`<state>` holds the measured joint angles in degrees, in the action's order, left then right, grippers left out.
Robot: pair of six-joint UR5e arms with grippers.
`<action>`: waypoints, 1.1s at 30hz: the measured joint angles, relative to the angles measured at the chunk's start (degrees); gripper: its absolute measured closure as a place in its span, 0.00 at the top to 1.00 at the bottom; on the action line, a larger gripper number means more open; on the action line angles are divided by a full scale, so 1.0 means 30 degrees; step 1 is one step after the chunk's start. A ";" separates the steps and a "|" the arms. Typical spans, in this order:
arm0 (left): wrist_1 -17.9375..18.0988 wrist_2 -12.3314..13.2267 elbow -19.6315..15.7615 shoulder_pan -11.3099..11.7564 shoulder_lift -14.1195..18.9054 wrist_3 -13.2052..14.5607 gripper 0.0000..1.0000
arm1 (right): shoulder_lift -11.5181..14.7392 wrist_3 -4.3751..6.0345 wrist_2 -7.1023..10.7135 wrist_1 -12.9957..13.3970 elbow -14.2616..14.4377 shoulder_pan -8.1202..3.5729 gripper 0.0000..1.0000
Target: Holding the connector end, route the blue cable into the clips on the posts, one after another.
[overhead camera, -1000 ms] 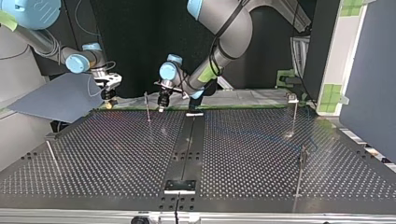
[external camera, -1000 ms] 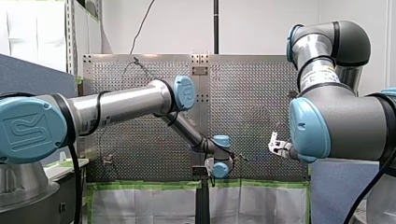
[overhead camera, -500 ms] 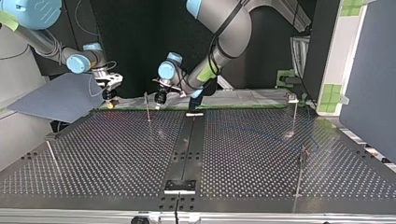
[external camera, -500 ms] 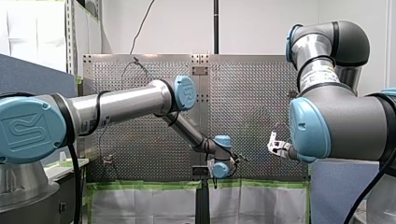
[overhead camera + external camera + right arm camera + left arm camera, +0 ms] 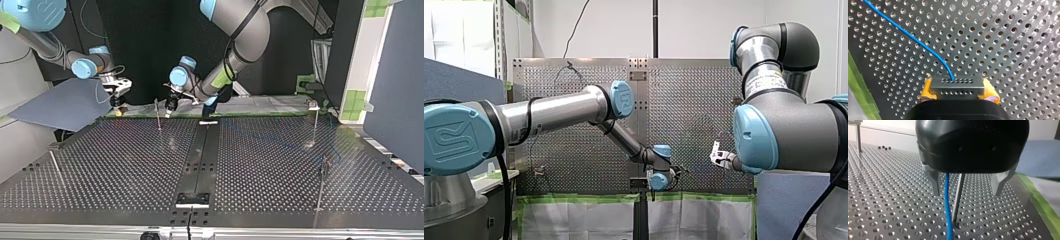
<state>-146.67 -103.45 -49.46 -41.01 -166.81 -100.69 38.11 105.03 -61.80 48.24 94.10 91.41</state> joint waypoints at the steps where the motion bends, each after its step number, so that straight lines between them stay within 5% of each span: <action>1: -0.0088 -0.0121 0.0001 -0.0006 0.0029 0.0007 1.00 | -0.0004 0.0002 0.0000 0.0000 0.0002 0.0000 0.00; 11: -0.1676 -0.1001 0.0001 -0.0054 0.0275 0.0493 1.00 | -0.0003 -0.0021 0.0001 -0.0019 0.0001 0.0004 0.00; 21: -0.3149 -0.0614 -0.0150 -0.0379 0.0622 0.1746 1.00 | -0.0008 -0.0022 0.0001 -0.0076 0.0002 -0.0011 0.00; 33: -0.3313 -0.0528 -0.1201 -0.0270 0.1618 0.1917 1.00 | -0.0018 -0.0045 -0.0014 -0.0076 0.0003 -0.0068 0.00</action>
<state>-156.61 -105.04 -53.07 -41.82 -161.96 -94.94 38.05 104.89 -61.84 48.01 94.10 91.21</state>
